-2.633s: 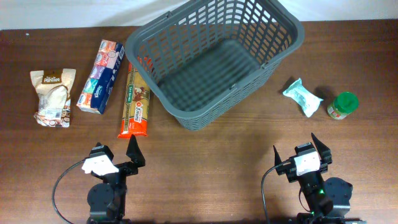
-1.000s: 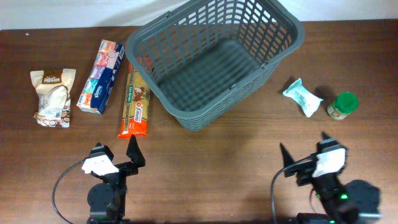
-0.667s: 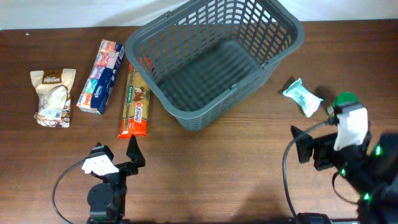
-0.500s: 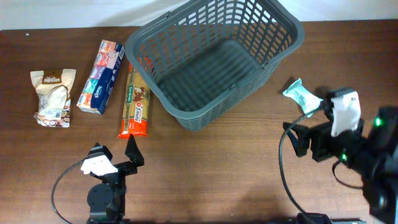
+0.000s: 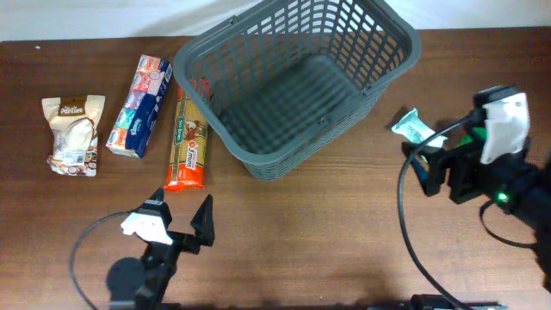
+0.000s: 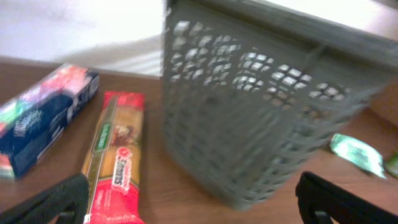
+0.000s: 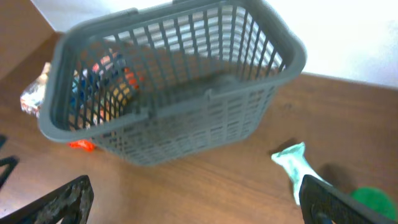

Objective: Pack container
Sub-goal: 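Move both grippers toward the rims of the grey basket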

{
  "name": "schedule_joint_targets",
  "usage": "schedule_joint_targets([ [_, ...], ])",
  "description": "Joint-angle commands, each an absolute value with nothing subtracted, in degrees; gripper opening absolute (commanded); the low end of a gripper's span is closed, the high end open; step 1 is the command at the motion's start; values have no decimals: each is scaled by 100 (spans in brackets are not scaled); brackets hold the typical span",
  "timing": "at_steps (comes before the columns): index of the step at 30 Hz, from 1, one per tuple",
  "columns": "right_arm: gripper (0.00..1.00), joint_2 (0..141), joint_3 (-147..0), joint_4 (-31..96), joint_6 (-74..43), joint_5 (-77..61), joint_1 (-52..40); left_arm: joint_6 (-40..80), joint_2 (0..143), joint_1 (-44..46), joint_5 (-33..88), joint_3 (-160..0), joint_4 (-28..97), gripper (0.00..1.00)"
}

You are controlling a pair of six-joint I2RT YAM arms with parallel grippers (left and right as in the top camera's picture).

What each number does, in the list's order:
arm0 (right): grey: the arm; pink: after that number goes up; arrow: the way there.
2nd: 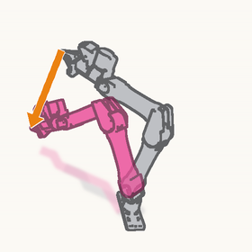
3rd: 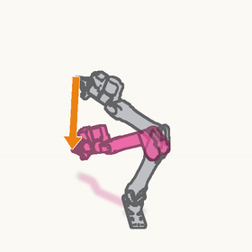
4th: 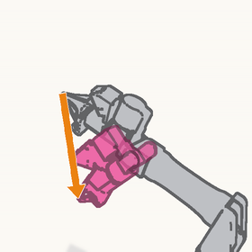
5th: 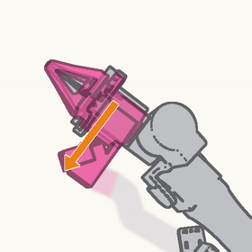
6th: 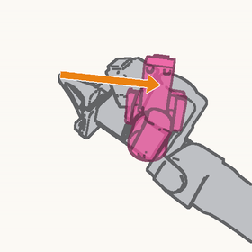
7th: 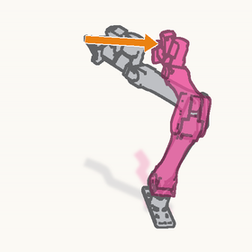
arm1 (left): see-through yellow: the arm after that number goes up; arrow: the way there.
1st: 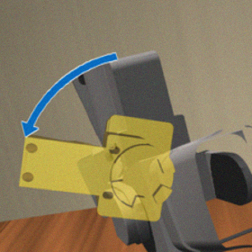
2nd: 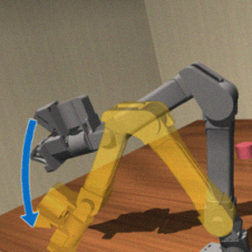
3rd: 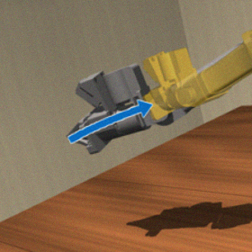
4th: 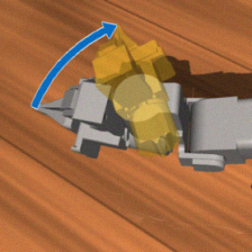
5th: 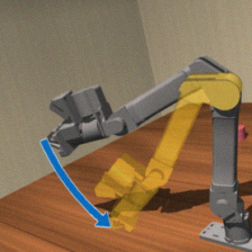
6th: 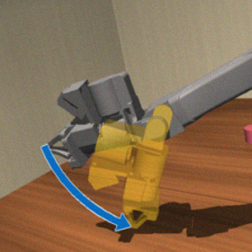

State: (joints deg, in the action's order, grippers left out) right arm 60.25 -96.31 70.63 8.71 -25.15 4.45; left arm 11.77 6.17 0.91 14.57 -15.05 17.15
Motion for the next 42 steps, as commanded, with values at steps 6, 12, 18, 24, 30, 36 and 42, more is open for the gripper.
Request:
schedule_joint_targets([
  [6,99,7310,-11878,8270,657,-2204,414,143,2359,126,1894,-4484,3197,99],
  [12,99,7800,-12634,8766,661,-2561,414,145,3745,281,3594,-6101,3249,99],
  [18,99,7811,-12634,8591,698,-2790,414,244,4252,281,4152,-6263,2469,99],
  [24,99,7944,-12634,8399,703,-2716,414,432,4296,281,5170,-6263,1382,99],
  [30,99,8635,-12674,7867,694,-2512,425,2108,4296,281,6871,-6263,-242,99],
  [36,99,9358,-13437,8068,672,-2510,425,2121,4296,281,7430,-6263,-735,99],
  [42,97,9550,-14293,8066,670,-2534,425,2123,4296,281,6943,-6263,-775,66],
])
